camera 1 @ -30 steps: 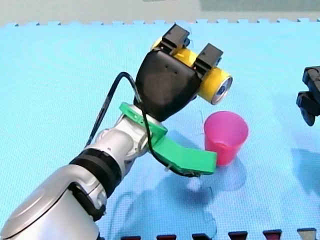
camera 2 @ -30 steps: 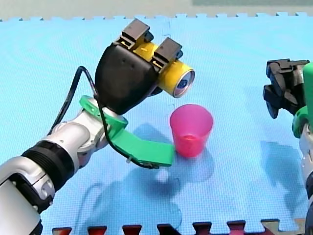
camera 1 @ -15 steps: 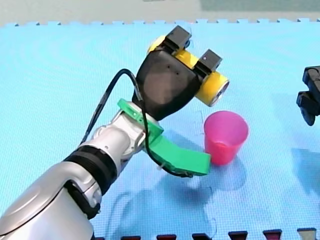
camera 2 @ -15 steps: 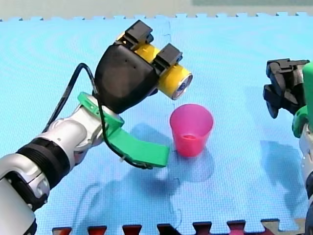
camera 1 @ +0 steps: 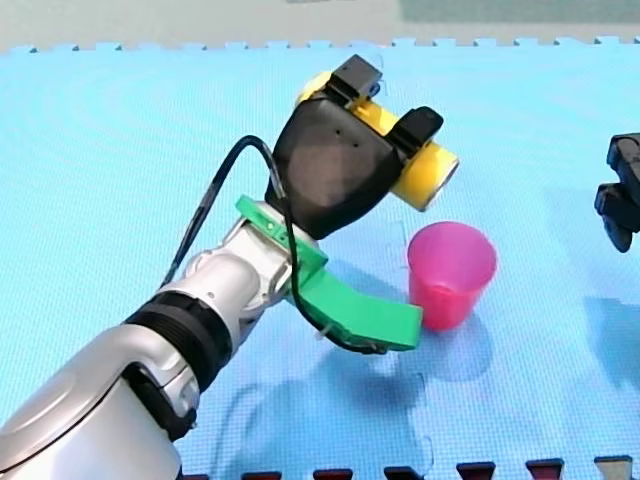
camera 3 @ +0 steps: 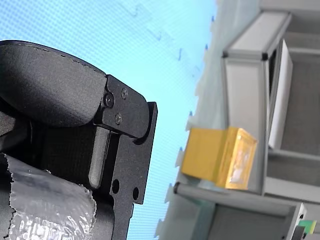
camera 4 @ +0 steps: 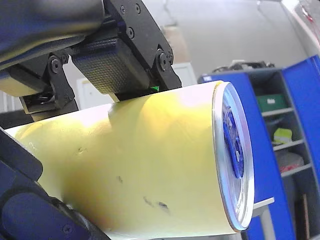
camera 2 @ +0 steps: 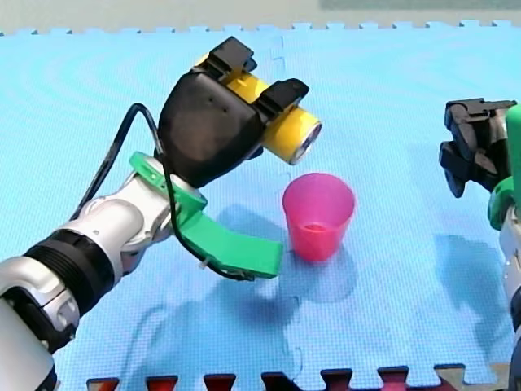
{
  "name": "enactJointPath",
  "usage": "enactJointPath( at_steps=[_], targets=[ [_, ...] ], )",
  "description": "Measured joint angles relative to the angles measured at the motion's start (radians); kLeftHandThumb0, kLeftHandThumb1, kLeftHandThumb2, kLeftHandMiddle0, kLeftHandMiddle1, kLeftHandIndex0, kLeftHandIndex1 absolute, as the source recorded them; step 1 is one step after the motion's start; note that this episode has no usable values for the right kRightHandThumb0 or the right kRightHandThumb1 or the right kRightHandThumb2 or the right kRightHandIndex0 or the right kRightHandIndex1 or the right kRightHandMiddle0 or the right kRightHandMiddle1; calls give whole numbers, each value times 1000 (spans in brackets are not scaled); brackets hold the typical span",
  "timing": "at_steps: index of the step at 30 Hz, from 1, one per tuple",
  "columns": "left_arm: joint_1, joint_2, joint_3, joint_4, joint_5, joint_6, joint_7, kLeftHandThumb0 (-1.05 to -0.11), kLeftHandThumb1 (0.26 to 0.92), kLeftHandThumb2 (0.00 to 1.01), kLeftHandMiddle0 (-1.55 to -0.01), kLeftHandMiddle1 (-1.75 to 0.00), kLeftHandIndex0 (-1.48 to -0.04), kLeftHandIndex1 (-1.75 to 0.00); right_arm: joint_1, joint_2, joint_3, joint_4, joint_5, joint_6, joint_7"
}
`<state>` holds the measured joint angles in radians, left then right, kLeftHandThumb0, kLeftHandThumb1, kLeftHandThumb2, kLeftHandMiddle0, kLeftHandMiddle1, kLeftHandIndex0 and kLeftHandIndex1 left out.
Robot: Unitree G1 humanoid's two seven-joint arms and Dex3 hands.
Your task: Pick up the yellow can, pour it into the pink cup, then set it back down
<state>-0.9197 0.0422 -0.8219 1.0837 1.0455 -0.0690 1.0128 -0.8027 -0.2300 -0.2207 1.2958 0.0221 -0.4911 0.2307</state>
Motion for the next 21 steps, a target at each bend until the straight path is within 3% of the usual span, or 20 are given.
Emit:
enactJointPath(
  at_steps=[3, 9, 14, 21],
  targets=[
    [10, -9, 26, -1, -25, -2, 39, -365, 848, 0, -982, -885, -1162, -78, 0, -1, 1, 1, -1, 0, 0],
    [27, -35, 69, 40, -71, -46, 183, -355, 851, 0, -942, -1240, -1265, -108, 1, -2, 0, 2, -1, 0, 0],
    [28, -41, 88, 70, -91, -73, 204, -341, 854, 1, -933, -1286, -1264, -138, 2, -4, -2, 6, -1, -7, 1],
    [29, -40, 109, 75, -111, -98, 217, -325, 861, 2, -929, -1315, -1221, -169, 5, -5, -16, 8, 13, -17, 26]
  ],
)
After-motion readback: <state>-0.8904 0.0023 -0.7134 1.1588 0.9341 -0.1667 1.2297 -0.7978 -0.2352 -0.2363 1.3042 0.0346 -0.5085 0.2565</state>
